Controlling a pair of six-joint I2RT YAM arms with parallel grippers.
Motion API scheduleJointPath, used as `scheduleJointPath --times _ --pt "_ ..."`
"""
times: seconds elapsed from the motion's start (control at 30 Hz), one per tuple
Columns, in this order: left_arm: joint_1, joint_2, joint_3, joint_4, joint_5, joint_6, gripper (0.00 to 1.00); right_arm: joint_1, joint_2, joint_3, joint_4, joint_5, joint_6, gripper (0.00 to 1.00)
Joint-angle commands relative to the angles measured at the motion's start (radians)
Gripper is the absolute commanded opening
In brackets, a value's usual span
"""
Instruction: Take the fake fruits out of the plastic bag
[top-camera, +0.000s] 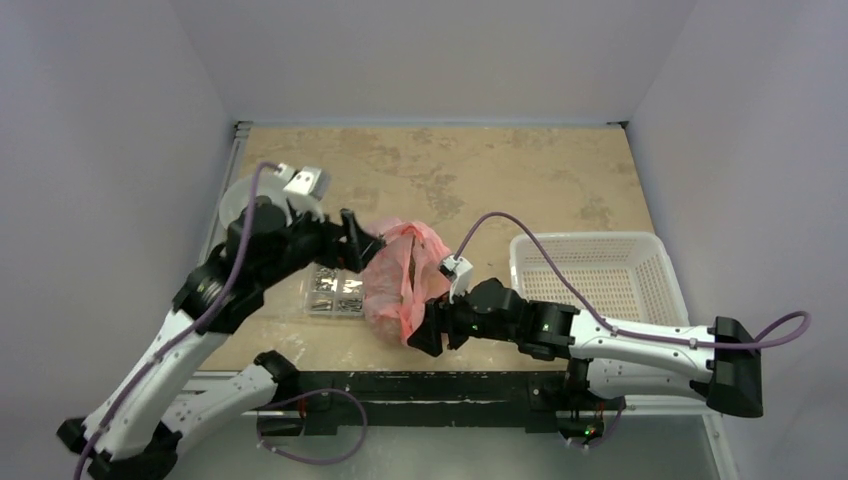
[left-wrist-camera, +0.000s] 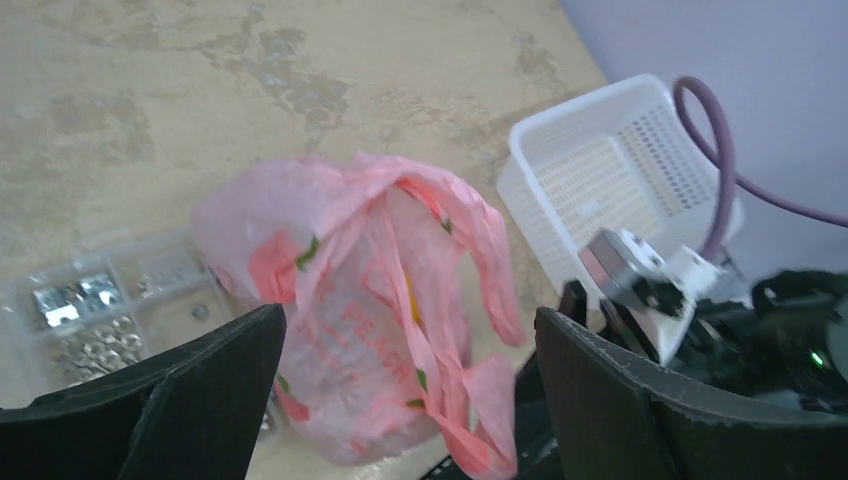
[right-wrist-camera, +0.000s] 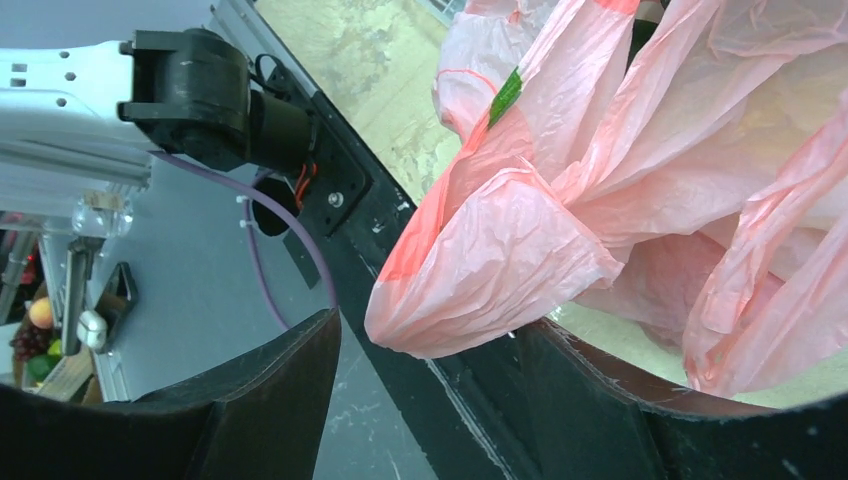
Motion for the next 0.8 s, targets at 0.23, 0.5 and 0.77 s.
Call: scheduleJointPath --times 0.23,0.5,0.77 --pt "-0.204 -0.484 -0.656 0.219 0.053 -0.642 0.85 0.004 -0.007 0.106 0.010 0.089 -0.085 0.65" --pt "-0.619 -0.148 -0.513 0.073 -0.407 -0.715 0.82 0.003 -0.060 0.174 -0.176 0.311 -0.085 0.66" --pt "-0.690 -0.079 -0.480 0.140 -0.467 -0.669 0.88 0.001 -0.182 0.169 -0.250 0.408 -0.068 0.71"
